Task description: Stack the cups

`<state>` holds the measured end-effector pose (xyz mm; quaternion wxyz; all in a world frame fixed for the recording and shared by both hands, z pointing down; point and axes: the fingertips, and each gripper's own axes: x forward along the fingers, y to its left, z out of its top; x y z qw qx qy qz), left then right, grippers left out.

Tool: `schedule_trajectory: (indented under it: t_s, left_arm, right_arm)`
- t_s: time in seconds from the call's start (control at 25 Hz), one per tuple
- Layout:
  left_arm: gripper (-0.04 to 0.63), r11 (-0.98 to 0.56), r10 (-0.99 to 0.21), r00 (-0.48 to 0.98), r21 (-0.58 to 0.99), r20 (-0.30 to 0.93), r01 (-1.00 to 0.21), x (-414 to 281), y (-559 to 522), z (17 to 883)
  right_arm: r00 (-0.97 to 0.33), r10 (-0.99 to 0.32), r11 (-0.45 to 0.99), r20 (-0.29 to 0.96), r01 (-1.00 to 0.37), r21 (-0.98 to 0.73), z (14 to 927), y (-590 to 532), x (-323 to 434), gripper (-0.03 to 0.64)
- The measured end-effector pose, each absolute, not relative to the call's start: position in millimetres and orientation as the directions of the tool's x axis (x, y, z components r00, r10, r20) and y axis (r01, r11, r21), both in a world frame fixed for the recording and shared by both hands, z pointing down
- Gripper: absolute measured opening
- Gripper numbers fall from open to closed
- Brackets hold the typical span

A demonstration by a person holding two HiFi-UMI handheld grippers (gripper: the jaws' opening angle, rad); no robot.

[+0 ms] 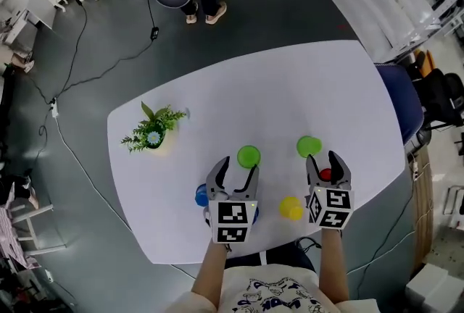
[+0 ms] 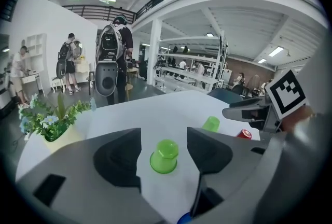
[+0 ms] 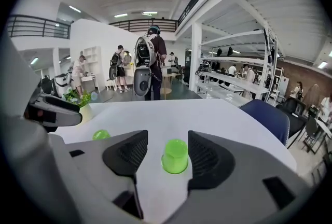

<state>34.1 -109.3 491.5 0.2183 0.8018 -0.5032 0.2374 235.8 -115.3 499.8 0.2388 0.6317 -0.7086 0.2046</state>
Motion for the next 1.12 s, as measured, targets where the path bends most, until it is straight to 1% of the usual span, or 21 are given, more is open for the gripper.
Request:
schedule_trajectory:
  t_s: [0.28,0.6,0.96,1.12]
  left_arm:
    - [0.281,-0.391,-0.665,0.363,0.11,0.653,-0.914,40.9,-116.7,523.5]
    - [0.282,-0.379,-0.629,0.328,0.09,0.705,-0.921,45.6,-123.8,554.7]
    - [0.279,-0.382,-0.586,0.311,0.083,0.748,-0.921,52.6,-123.3,583.2]
    - [0.25,-0.377,-0.582,0.303,0.08,0.755,-0.923,53.2,-124.4,590.5]
  right_arm:
    - [-0.082,-0.754,0.108,0.651,-0.994,0.0,534.4,-136.6,240.0,0.278]
    - [-0.101,-0.701,0.128,0.706,-0.992,-0.014,569.9,-150.1,239.8,0.281]
    - [-0.049,-0.708,0.107,0.704,-0.993,0.039,571.9,-161.8,251.9,0.282]
    - [-0.026,-0.711,0.102,0.703,-0.993,0.066,573.4,-162.6,255.9,0.282]
